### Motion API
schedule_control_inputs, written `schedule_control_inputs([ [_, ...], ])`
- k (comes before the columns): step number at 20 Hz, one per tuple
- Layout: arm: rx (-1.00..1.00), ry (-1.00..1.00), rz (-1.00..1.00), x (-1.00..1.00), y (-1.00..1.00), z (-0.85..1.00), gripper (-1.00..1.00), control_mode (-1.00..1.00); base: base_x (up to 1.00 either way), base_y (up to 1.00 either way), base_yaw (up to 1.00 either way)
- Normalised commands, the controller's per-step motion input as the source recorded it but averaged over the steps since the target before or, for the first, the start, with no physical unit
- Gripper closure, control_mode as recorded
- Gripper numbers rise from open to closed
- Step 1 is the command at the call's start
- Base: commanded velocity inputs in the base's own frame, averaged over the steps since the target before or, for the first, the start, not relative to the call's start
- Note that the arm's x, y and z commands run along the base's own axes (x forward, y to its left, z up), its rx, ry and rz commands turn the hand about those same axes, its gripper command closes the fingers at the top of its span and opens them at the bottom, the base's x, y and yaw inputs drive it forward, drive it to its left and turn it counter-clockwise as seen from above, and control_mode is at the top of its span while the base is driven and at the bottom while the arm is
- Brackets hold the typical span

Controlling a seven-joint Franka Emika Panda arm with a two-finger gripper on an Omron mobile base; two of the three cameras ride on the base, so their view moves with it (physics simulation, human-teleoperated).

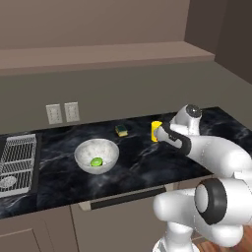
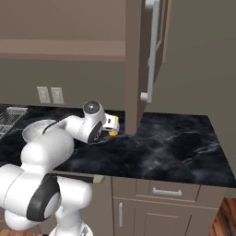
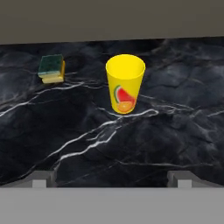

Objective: Move the cup from next to the sink to the open cabinet. Then, move the bowl with the kiwi to the fridge to clear the area for faucet cleaning.

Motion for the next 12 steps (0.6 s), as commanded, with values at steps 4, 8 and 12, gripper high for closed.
schedule_control_inputs([
  [4,0.0,-0.01,0.0,0.21,0.0,-0.14,-1.0,-1.0,0.0,0.0,0.0],
  [8,0.0,0.0,0.0,0.21,0.0,-0.18,-1.0,-1.0,0.0,0.0,0.0],
  [12,0.0,0.0,0.0,0.27,0.0,-0.18,-1.0,-1.0,0.0,0.0,0.0],
])
